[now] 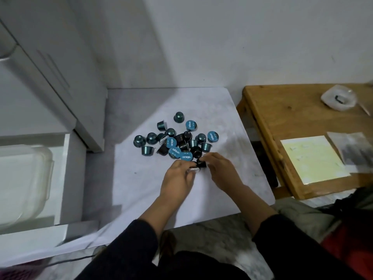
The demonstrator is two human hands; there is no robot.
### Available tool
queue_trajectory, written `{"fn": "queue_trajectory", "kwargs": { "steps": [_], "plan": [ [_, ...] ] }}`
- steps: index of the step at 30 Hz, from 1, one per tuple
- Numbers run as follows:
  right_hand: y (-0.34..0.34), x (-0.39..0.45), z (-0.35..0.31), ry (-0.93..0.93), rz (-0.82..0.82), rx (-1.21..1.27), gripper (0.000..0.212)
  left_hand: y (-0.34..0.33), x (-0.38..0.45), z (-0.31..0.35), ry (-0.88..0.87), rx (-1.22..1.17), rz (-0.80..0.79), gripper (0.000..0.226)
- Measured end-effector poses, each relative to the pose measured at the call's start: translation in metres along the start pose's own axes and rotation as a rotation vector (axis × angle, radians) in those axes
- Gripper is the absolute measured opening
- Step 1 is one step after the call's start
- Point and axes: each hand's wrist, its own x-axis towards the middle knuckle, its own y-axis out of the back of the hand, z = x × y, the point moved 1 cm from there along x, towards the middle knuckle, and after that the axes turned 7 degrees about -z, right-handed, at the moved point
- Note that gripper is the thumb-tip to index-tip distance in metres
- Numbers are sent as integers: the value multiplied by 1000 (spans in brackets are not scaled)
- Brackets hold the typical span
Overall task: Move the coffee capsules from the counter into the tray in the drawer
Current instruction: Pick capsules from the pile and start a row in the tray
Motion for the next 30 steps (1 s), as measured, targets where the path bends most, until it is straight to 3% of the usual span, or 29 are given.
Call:
{"fn": "queue_trajectory", "kwargs": {
  "steps": [8,20,25,30],
  "plan": [
    [-5,2,7,-52,66,171,16,-7,4,-7,64,-149,113,19],
    [7,2,-6,-291,102,501,10,15,-3,-3,207,-453,194,23],
    [57,11,-38,-209,186,757,19,63,-11,25,95,-522,275,23],
    [101,18,-91,-15,116,992,22,132,-27,41,27,-576,271,27]
  ]
}}
